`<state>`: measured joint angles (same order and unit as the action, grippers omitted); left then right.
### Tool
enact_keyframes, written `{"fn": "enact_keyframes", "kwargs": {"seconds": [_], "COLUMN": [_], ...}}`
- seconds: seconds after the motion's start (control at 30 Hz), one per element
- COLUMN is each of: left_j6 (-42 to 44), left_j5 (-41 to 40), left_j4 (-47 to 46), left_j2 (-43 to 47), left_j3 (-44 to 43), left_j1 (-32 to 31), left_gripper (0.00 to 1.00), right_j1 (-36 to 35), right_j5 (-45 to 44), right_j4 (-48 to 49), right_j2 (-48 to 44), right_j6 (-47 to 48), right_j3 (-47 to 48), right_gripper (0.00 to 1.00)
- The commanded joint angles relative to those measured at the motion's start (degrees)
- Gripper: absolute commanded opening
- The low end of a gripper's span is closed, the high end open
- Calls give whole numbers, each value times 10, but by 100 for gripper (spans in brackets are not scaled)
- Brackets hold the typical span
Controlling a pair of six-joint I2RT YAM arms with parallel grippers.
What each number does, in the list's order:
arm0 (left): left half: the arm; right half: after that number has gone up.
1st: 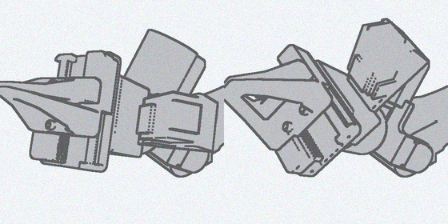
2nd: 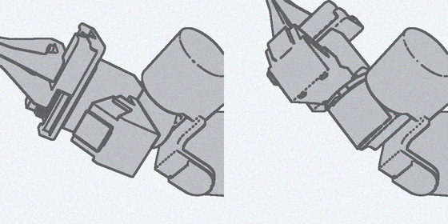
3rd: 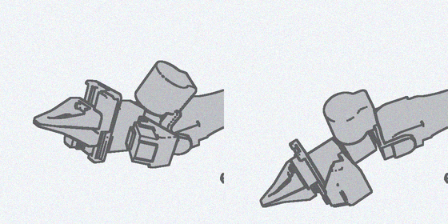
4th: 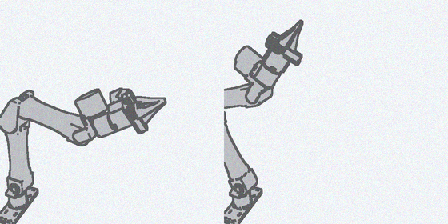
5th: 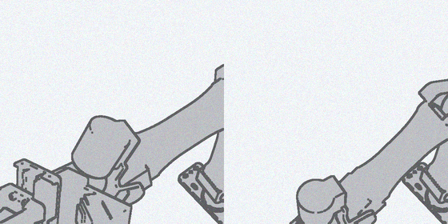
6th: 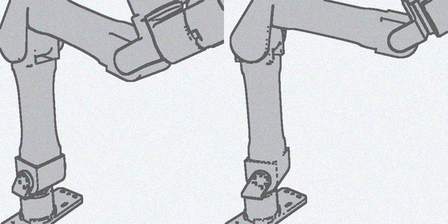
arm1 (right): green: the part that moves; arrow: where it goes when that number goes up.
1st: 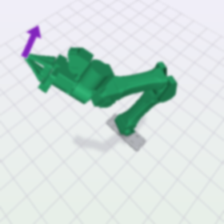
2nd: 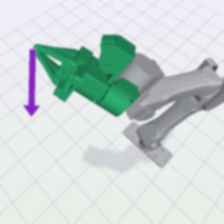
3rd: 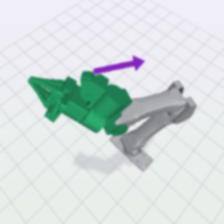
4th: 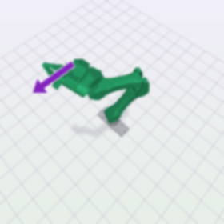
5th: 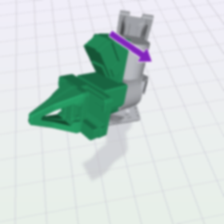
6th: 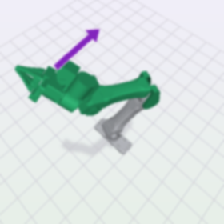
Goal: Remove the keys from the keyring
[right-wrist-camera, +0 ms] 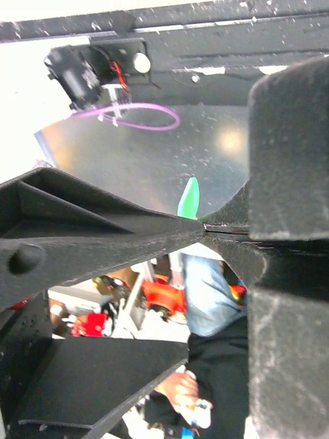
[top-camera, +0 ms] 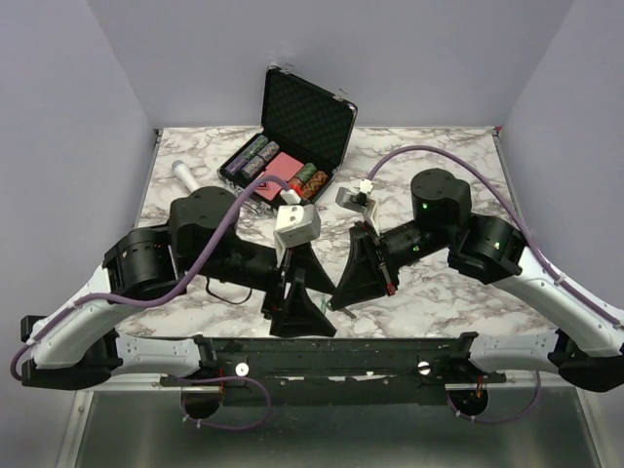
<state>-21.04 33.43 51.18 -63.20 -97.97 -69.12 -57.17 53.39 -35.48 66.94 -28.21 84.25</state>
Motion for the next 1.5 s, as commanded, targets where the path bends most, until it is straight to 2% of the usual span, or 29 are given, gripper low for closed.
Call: {"fn": "enact_keyframes", "kwargs": {"seconds": [0.0,0.17,0.27,0.37,0.53,0.63,0.83,1.03,1.17,1.3,1.47], "left_j6": [-36,-94,-118,-134,-161,-172,-156,-140,-143,-133,-114], "left_j5": [-105,-212,-266,-305,-322,-319,-316,-346,-357,-343,-347], "left_j4": [-75,-163,-224,-279,-332,-333,-303,-289,-333,-384,-420], "left_j2": [32,107,159,206,252,260,254,252,253,248,233], "left_j3": [10,74,127,185,260,277,262,241,248,262,270], "left_j1": [-1,-2,-2,-3,-2,-3,-4,-3,-4,-6,-18], "left_gripper": [90,99,99,99,95,93,90,90,86,83,80], "right_j1": [7,7,7,7,7,7,7,7,7,7,7], "right_j5": [-106,-158,-182,-249,-392,-418,-390,-194,-115,-92,-108], "right_j4": [86,120,143,132,130,148,203,372,450,462,458], "right_j2": [-15,-44,-58,-67,-89,-111,-132,-137,-128,-110,-102], "right_j6": [-5,-15,-21,-29,-111,-156,-167,-164,-187,-195,-185], "right_j3": [-17,-45,-65,-74,-113,-152,-176,-185,-185,-171,-160], "right_gripper": [1,1,1,1,1,1,1,1,1,1,1]}}
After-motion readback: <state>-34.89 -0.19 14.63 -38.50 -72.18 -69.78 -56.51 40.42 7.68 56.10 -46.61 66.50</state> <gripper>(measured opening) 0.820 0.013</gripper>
